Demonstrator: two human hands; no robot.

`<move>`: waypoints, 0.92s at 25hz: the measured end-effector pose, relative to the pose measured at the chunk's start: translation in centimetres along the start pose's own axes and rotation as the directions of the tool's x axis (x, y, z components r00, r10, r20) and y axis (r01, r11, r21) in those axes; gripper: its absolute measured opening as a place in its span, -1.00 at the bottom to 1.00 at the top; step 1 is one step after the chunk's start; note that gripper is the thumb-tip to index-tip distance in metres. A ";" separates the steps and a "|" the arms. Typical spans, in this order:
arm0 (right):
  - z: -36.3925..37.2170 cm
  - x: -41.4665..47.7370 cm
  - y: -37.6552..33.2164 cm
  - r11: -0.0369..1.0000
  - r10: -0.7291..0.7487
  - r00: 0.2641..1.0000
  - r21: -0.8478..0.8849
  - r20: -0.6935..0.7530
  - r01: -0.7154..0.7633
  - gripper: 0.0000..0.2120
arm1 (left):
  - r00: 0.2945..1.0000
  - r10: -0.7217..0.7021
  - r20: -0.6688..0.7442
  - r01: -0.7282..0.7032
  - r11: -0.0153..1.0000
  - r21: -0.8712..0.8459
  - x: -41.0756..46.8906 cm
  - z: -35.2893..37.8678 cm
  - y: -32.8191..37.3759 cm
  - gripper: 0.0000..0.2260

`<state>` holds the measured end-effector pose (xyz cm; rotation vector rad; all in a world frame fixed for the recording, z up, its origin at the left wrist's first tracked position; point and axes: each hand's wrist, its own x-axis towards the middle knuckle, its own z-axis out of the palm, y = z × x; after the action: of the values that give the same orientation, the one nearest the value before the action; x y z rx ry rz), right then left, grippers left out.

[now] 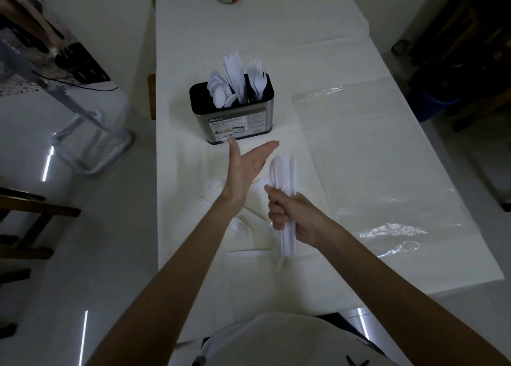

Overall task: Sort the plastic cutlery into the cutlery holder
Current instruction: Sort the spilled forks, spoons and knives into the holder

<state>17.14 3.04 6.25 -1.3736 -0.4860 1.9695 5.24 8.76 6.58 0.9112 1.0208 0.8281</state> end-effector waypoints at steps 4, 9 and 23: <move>-0.2 -0.3 -0.7 0.996 0.068 0.996 -0.067 0.060 -0.064 -0.67 | 0.992 -0.064 0.107 0.039 0.976 0.215 1.2 0.4 1.1 -0.15; -0.5 0.9 -1.4 0.994 0.046 0.998 -0.101 0.041 -0.041 -0.69 | 0.998 0.042 0.043 -0.047 0.992 0.119 1.5 -1.1 1.4 -0.19; 5.7 11.4 -19.8 0.756 -0.635 0.744 0.028 -0.207 0.654 -0.73 | 0.744 0.240 -0.624 -0.252 0.965 0.072 12.7 -9.5 5.3 -0.63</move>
<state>15.68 25.47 13.39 -1.1050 -0.6609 1.2609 -0.61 24.39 4.78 0.7708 1.4873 1.4284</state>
